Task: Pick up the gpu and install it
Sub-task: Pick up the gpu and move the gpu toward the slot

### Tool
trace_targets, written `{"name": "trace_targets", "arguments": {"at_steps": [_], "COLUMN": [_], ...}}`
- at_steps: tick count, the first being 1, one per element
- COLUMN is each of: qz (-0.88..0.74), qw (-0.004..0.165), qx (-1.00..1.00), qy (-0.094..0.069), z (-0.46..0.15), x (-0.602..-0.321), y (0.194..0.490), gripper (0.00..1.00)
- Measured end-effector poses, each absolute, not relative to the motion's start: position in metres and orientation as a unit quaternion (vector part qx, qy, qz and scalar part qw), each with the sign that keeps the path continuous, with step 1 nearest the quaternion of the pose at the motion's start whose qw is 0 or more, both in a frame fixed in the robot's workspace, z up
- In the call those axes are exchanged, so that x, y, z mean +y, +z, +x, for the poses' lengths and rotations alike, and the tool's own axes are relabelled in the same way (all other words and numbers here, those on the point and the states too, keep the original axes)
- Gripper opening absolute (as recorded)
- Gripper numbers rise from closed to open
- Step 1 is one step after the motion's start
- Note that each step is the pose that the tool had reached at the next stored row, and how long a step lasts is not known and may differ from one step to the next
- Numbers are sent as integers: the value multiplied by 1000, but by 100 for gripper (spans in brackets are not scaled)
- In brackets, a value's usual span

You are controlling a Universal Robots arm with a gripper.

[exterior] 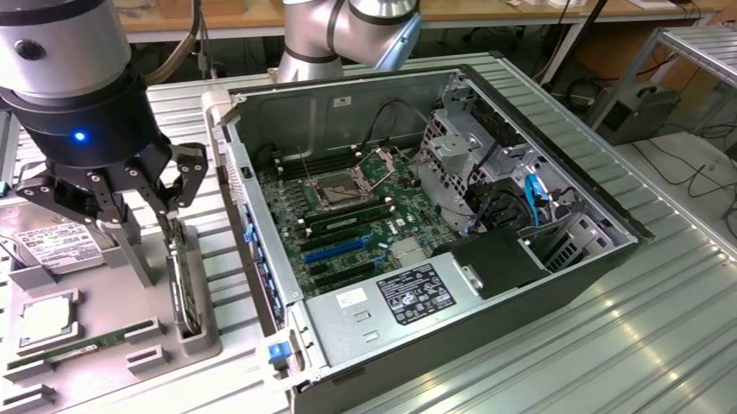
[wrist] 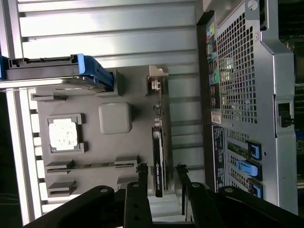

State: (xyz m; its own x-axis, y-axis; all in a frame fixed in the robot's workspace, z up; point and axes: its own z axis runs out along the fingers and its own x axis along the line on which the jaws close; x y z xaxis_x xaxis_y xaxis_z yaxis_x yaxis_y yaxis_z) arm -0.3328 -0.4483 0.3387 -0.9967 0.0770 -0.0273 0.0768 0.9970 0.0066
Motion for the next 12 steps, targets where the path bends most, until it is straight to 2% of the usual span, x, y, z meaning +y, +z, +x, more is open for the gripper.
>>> {"name": "trace_targets", "arguments": {"at_steps": [12], "qz": [39], "qw": [14], "qx": [999], "qy": [3], "z": [-329], "x": [-454], "y": [317], "gripper": [36]}}
